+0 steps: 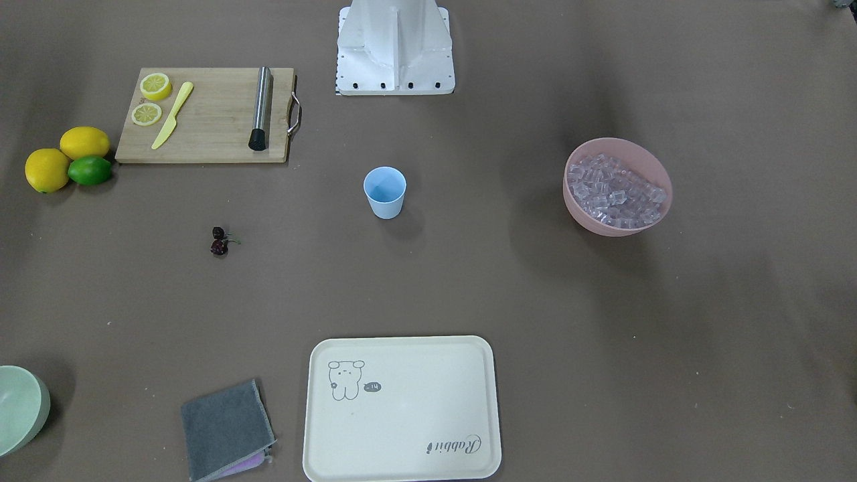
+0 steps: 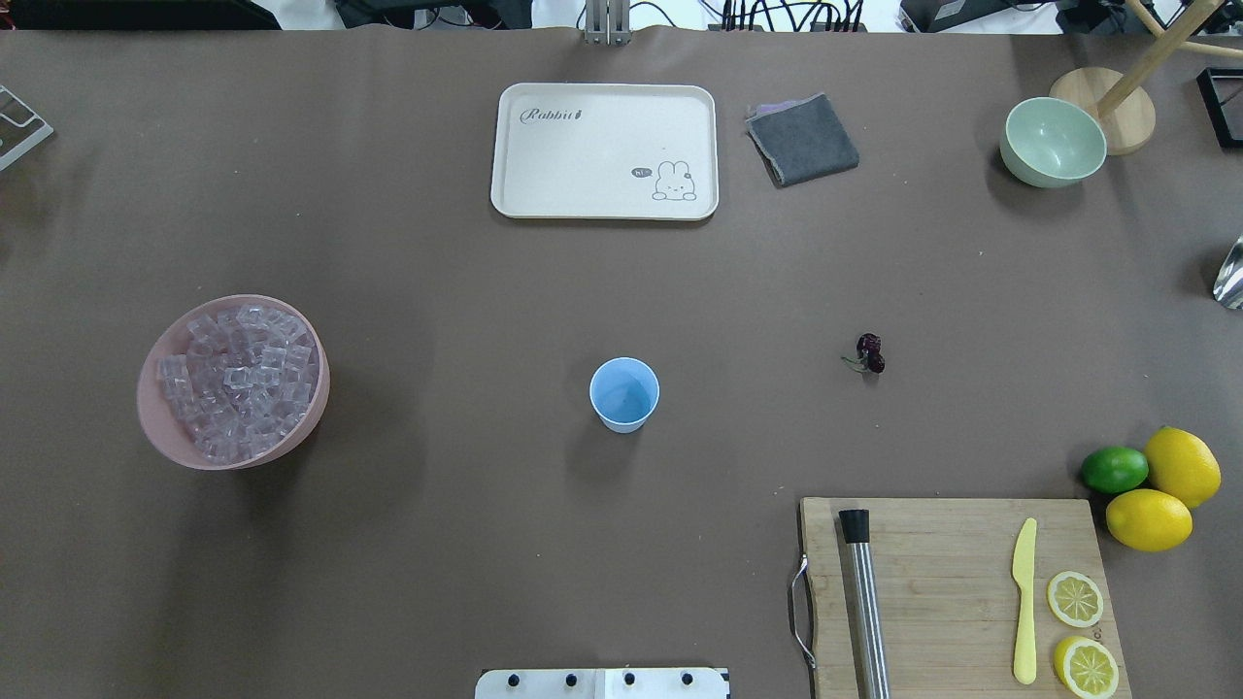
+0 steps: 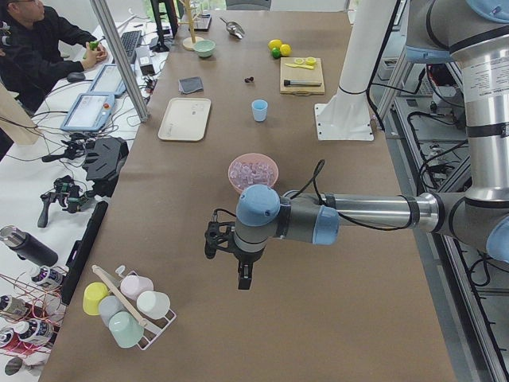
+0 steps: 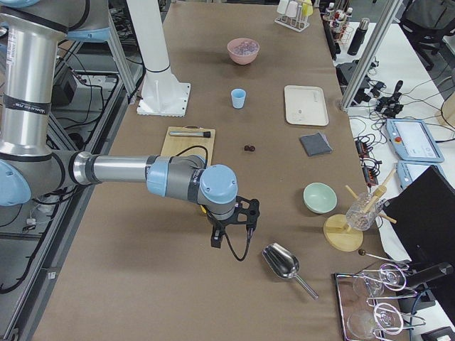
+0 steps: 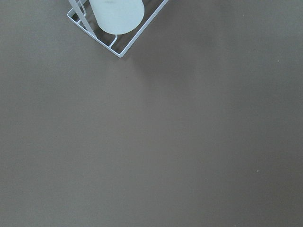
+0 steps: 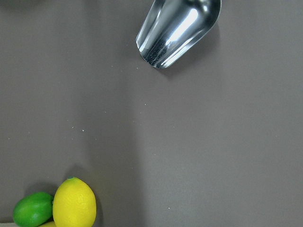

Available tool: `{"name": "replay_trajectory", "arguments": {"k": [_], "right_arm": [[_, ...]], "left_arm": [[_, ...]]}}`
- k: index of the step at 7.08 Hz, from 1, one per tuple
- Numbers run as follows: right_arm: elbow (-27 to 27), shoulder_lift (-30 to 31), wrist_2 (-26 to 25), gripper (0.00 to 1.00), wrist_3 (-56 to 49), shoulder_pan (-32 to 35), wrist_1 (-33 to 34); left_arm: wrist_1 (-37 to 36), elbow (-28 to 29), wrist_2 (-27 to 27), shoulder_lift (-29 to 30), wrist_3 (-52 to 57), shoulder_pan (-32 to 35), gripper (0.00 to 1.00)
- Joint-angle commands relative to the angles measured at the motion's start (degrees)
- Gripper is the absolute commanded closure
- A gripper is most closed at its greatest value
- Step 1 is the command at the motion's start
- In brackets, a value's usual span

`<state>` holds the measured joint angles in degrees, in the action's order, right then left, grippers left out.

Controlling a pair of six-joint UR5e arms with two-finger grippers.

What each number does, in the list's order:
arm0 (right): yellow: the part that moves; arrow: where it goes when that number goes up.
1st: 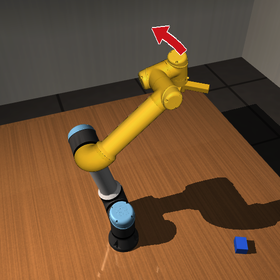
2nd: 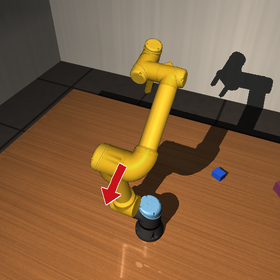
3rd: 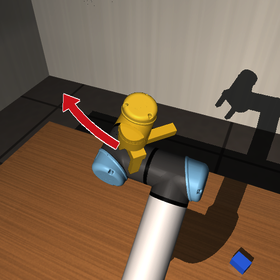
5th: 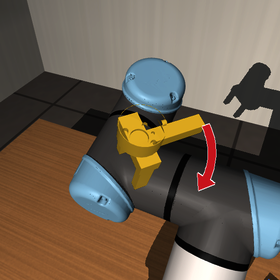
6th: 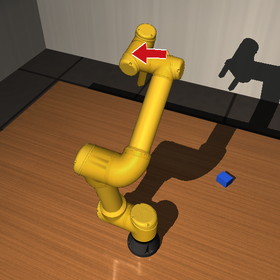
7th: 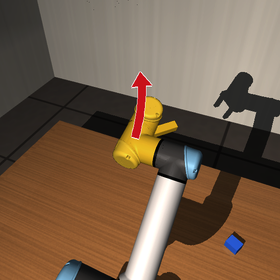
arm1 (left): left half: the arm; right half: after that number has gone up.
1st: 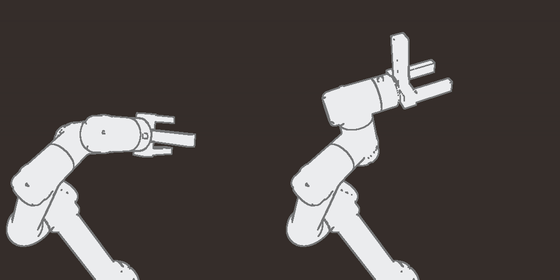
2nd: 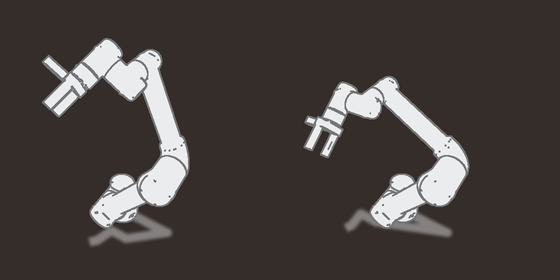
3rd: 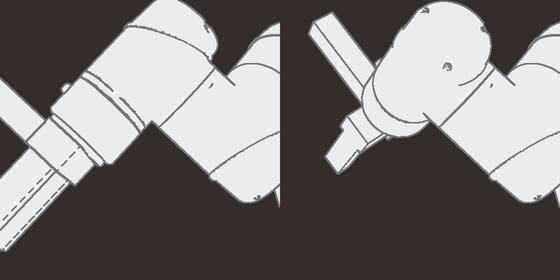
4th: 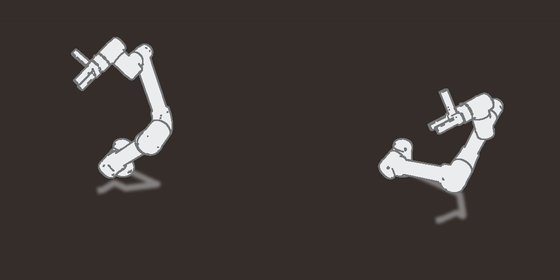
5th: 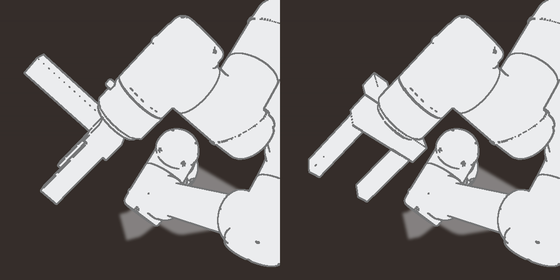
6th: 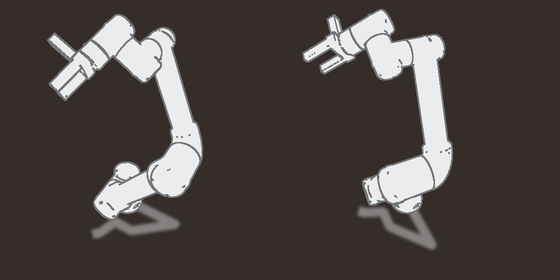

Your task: Put ice and cherries in cup

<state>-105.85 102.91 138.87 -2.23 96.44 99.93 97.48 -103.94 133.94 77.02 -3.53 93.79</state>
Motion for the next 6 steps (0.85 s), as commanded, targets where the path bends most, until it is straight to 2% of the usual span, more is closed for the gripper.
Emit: {"name": "replay_trajectory", "arguments": {"k": [1, 2, 3, 4, 5, 6], "right_arm": [[-0.24, 0.01, 0.00, 0.00, 0.04, 0.07, 0.00], [-0.41, -0.08, 0.00, 0.00, 0.04, 0.07, 0.00], [-0.41, -0.08, 0.00, 0.00, 0.12, 0.07, 0.00], [-0.50, -0.08, 0.00, 0.00, 0.12, 0.07, 0.00], [-0.68, -0.08, 0.09, 0.00, 0.12, 0.07, 0.00], [-0.85, -0.08, 0.61, 0.00, 0.12, 0.07, 0.00]], "left_arm": [[0.34, -1.69, 0.35, 0.15, 0.10, -0.09, 0.03], [2.96, -4.49, 0.61, 0.24, 0.10, -0.27, 0.03], [4.98, -5.30, 3.92, 1.37, -0.16, -1.49, 0.03], [10.14, -6.52, 4.30, 2.34, -0.33, -1.93, 0.03], [18.80, -5.93, 3.44, 2.69, -0.34, -4.64, 0.03], [21.50, -3.75, 3.69, 2.70, -2.95, -6.32, 0.03]]}}
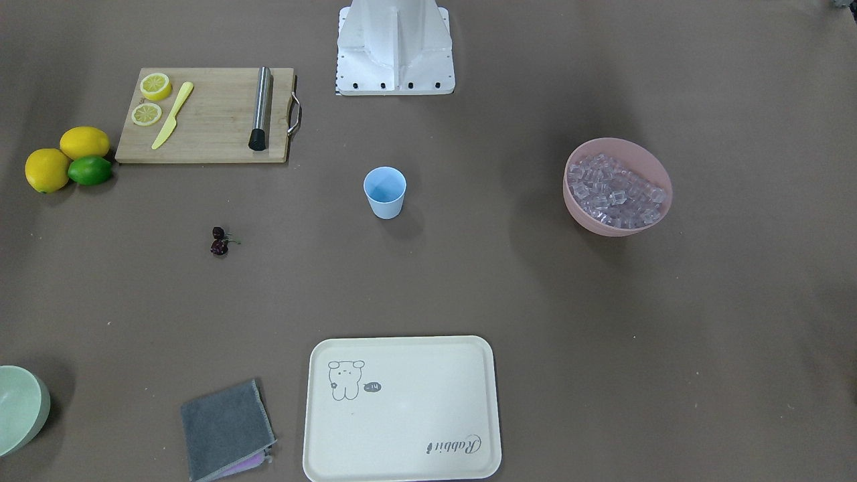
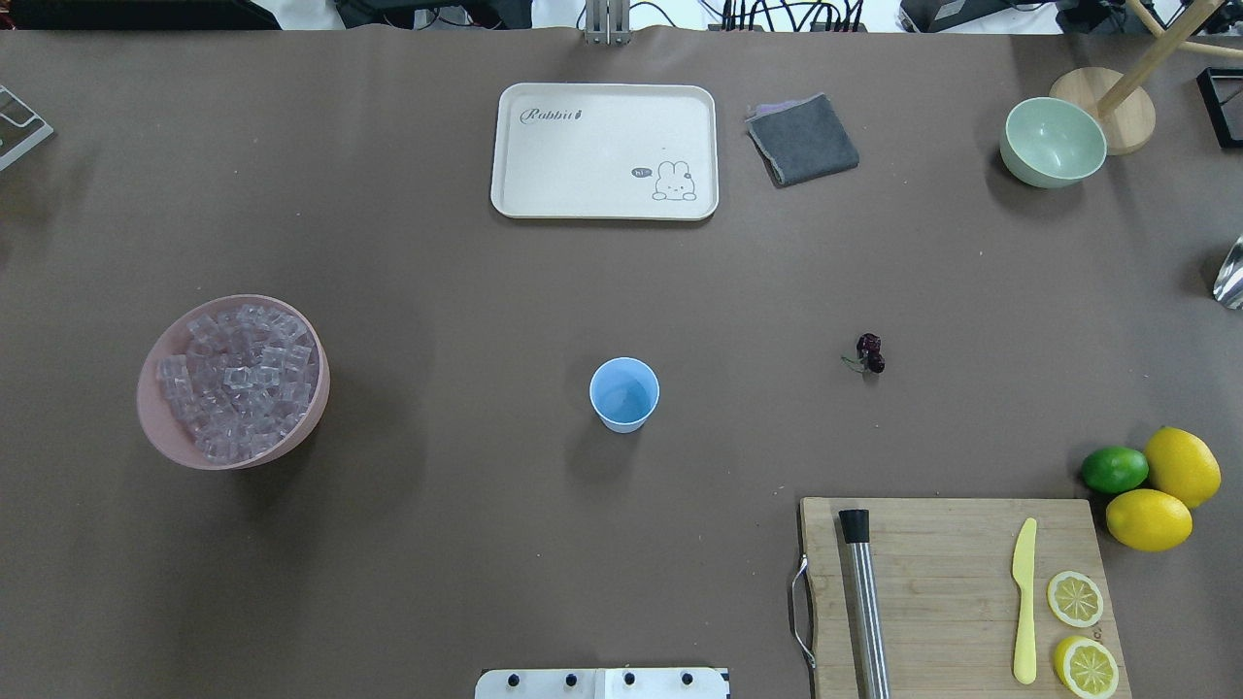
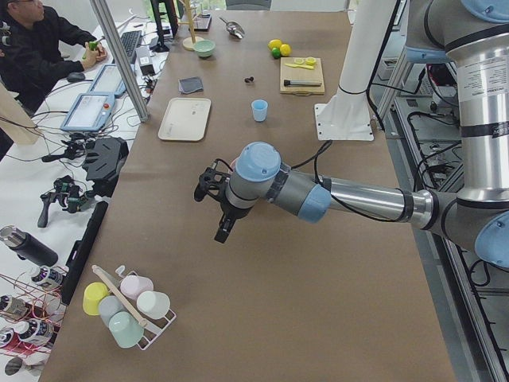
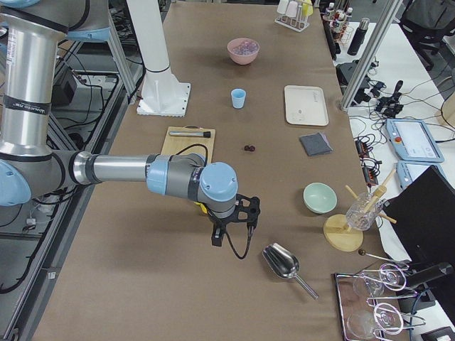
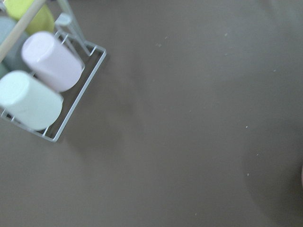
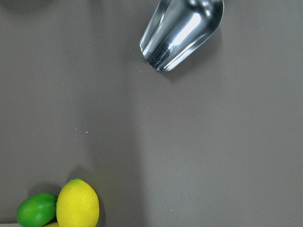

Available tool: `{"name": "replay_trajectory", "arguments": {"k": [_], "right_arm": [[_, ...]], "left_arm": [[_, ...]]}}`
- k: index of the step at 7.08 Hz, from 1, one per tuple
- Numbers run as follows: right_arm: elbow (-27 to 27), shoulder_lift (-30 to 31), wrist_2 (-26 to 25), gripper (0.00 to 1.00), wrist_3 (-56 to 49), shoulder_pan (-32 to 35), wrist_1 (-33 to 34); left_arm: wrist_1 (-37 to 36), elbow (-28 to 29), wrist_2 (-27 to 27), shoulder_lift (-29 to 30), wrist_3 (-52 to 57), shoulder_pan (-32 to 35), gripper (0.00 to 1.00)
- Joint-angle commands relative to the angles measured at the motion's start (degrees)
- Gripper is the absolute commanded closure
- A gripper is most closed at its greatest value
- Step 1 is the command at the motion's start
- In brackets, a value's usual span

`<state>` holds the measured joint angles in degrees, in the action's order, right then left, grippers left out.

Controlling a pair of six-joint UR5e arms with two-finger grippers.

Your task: Put ice and cherries in cup

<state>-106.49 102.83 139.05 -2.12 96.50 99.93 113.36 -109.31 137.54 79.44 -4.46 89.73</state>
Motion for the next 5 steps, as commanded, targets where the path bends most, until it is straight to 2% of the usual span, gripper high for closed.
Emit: {"name": "replay_trajectory", "arguments": {"k": [1, 2, 3, 4, 5], "right_arm": [[-0.12, 0.00, 0.44, 0.00, 0.01, 0.00, 0.00], [-0.03, -0.09, 0.35, 0.00, 0.01, 0.00, 0.00], [-0.03, 0.00, 0.43, 0.00, 0.01, 0.00, 0.09], [-0.03, 0.00, 0.44, 0.00, 0.01, 0.00, 0.00], [-0.12, 0.09, 0.61, 0.00, 0.01, 0.00, 0.00]], "left_arm": [[7.56, 1.13, 0.36, 0.72, -10.23, -3.93, 0.03], [11.41, 0.60, -1.29, 1.24, -14.92, -7.78, 0.03], [13.71, -0.97, -4.87, 1.51, -14.79, -12.08, 0.03], [13.82, -3.08, -7.87, 2.56, -15.84, -15.95, 0.03], [13.65, -3.01, -8.42, 4.57, -20.37, -19.82, 0.03]]}}
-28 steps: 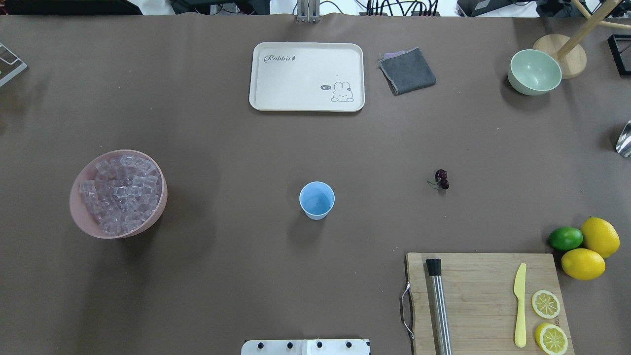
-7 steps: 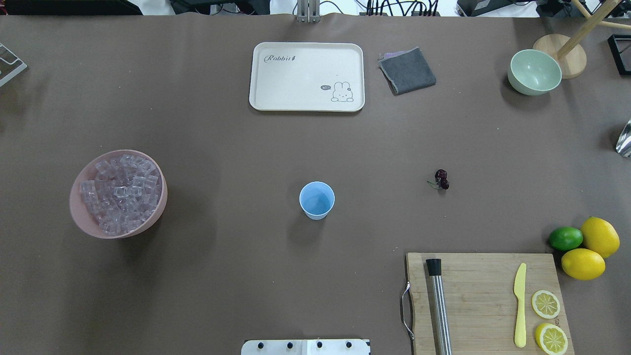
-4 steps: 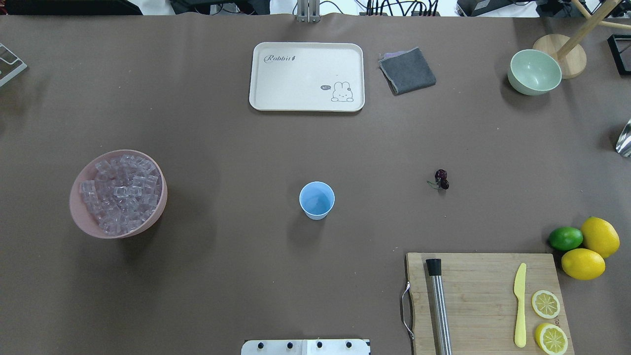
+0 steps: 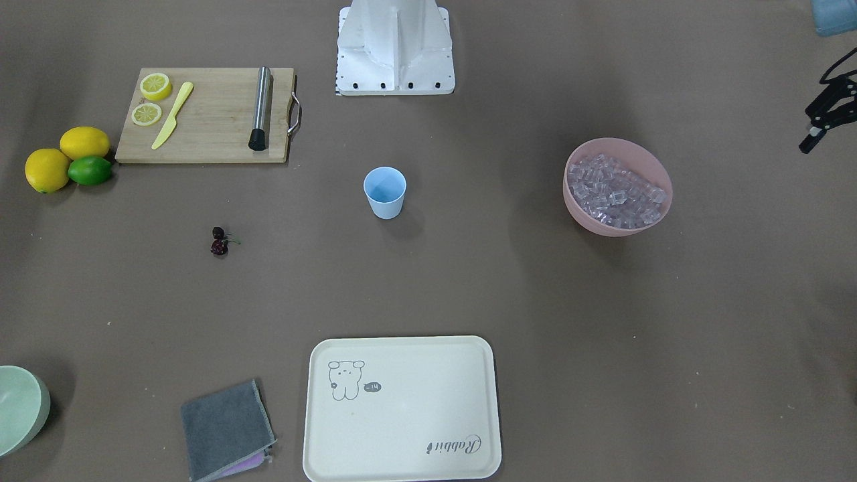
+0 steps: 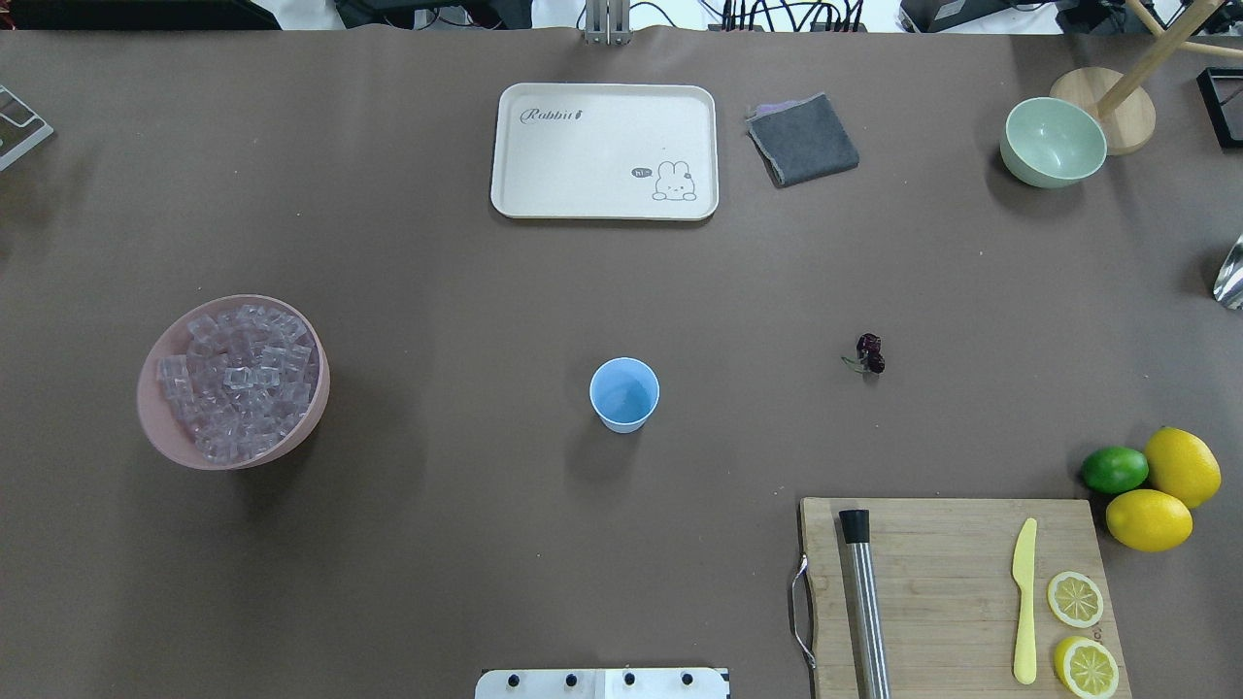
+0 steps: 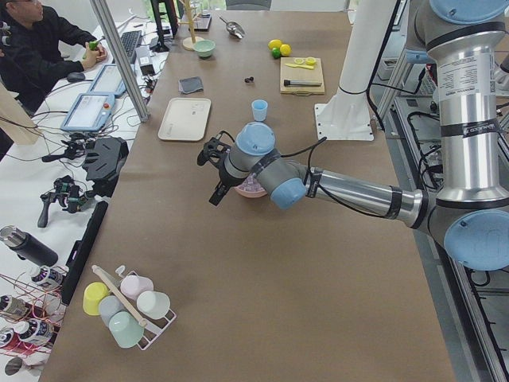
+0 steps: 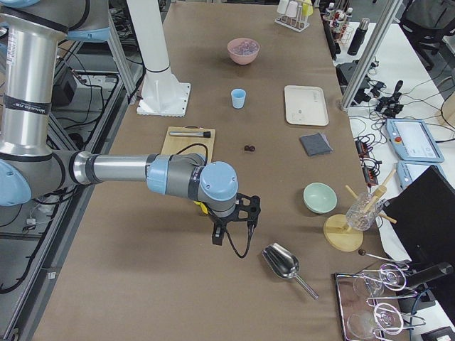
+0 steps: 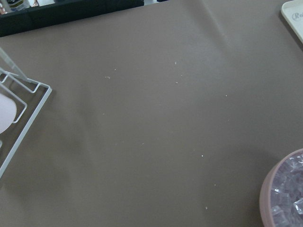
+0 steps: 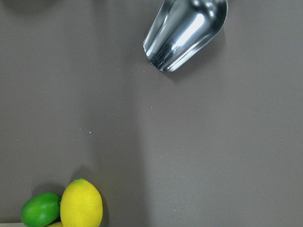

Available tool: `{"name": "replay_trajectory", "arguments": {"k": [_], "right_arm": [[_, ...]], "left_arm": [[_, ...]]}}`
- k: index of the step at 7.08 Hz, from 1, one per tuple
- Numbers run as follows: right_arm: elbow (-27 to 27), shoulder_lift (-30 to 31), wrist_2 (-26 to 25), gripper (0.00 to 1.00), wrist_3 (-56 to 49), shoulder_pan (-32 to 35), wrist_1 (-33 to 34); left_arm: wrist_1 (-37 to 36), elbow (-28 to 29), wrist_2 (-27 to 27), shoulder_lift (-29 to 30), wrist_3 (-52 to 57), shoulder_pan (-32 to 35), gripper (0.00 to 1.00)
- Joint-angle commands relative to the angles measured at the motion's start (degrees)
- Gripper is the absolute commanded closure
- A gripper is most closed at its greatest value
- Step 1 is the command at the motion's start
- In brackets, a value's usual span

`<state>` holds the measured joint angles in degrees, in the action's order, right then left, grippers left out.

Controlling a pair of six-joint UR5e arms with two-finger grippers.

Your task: Put ice and cherries in cup

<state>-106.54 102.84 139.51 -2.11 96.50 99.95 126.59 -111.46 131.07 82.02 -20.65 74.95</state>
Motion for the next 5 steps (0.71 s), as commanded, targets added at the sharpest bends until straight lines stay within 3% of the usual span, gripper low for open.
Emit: {"name": "replay_trajectory", "arguments": {"k": [1, 2, 4, 5], "right_arm": [[0.10, 0.16, 0.76, 0.00, 0.00, 0.09, 0.06], [0.54, 0.25, 0.68, 0.00, 0.00, 0.35, 0.07], [0.45, 0.43, 0.85, 0.00, 0.09, 2.19, 0.07], [0.71, 1.04, 0.77, 0.00, -0.08, 2.46, 0.07]], "left_arm": [[0.41, -1.04, -4.40, 4.70, -11.19, -10.47, 0.03], [-1.16, -0.69, -5.55, 8.03, -13.26, -15.75, 0.03], [-15.35, -1.57, -9.85, 18.22, -16.62, -22.88, 0.03], [-16.72, -1.22, -14.05, 20.09, -16.62, -27.96, 0.03]]}}
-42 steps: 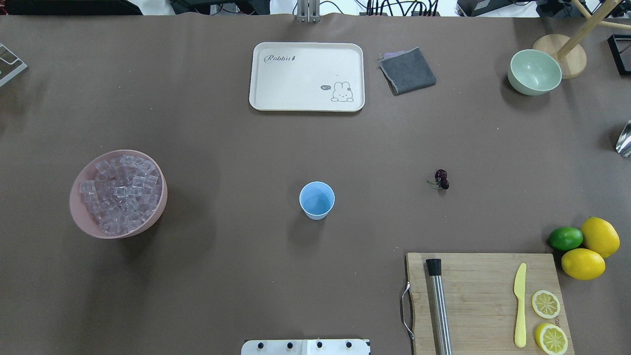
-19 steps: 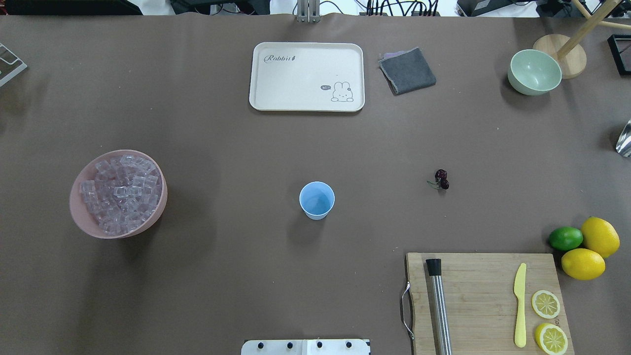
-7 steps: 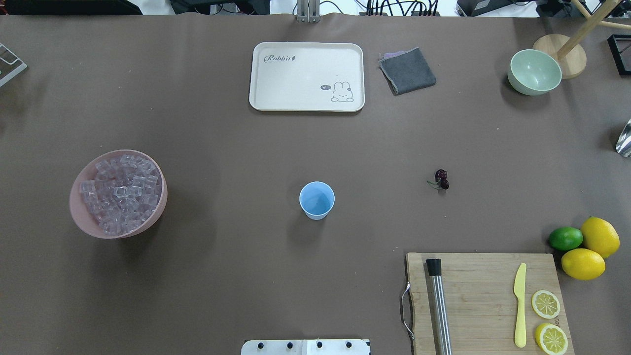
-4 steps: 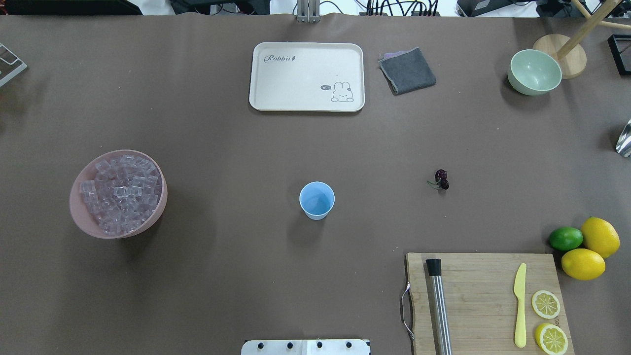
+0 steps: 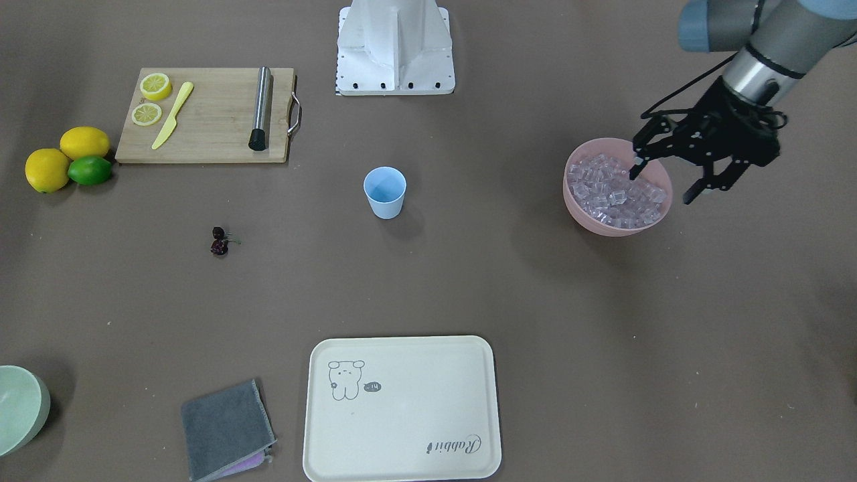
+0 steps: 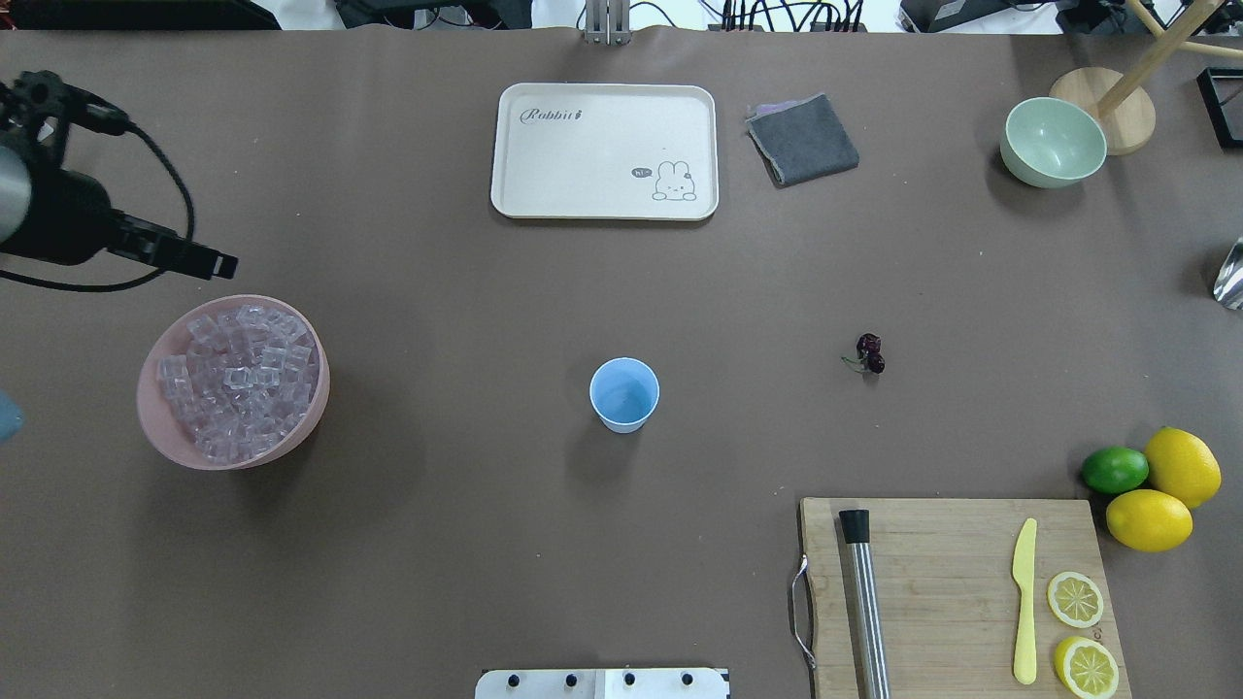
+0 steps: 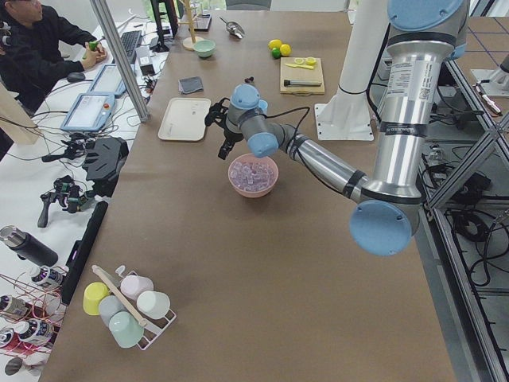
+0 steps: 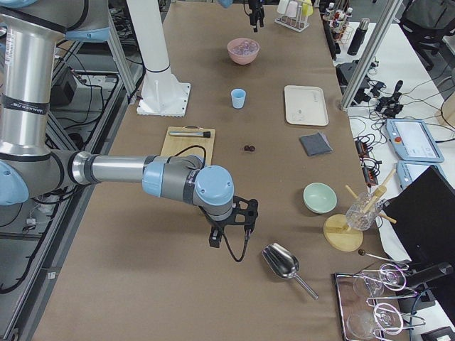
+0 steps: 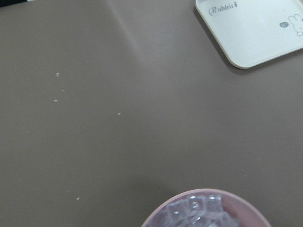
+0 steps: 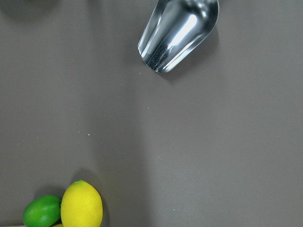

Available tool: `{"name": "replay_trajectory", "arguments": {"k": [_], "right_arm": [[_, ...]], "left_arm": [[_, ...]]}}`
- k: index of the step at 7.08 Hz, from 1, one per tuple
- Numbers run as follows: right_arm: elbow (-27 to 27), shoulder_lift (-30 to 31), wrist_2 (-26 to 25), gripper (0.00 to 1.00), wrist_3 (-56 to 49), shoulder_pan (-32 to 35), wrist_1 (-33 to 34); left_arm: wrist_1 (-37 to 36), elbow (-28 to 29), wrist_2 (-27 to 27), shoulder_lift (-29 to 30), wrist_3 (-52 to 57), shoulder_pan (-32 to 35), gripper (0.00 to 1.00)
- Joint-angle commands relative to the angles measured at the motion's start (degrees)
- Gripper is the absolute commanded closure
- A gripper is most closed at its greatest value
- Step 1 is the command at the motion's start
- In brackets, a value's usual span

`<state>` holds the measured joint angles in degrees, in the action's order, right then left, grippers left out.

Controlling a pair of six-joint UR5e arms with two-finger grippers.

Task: Put ice and cherries in cup
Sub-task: 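Move the left gripper over the pink bowl of ice cubes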

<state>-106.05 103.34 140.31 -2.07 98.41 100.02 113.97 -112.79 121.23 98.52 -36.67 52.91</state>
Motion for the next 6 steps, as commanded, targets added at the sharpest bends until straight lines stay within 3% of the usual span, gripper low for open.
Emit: {"name": "replay_trajectory", "arguments": {"k": [1, 4, 6], "right_arm": [[0.41, 0.72, -0.13, 0.00, -0.30, 1.34, 0.00], [0.32, 0.64, 0.05, 0.00, -0.13, 1.35, -1.58], [0.23, 0.64, 0.14, 0.00, -0.13, 1.35, -1.67]], "left_arm": [[-4.10, 0.12, -6.77, 3.69, -0.86, -8.94, 0.02], [-3.75, -1.90, -5.93, -2.09, -0.34, -8.62, 0.03], [-3.66, -1.03, -6.54, -2.63, 0.54, -8.88, 0.03]]}}
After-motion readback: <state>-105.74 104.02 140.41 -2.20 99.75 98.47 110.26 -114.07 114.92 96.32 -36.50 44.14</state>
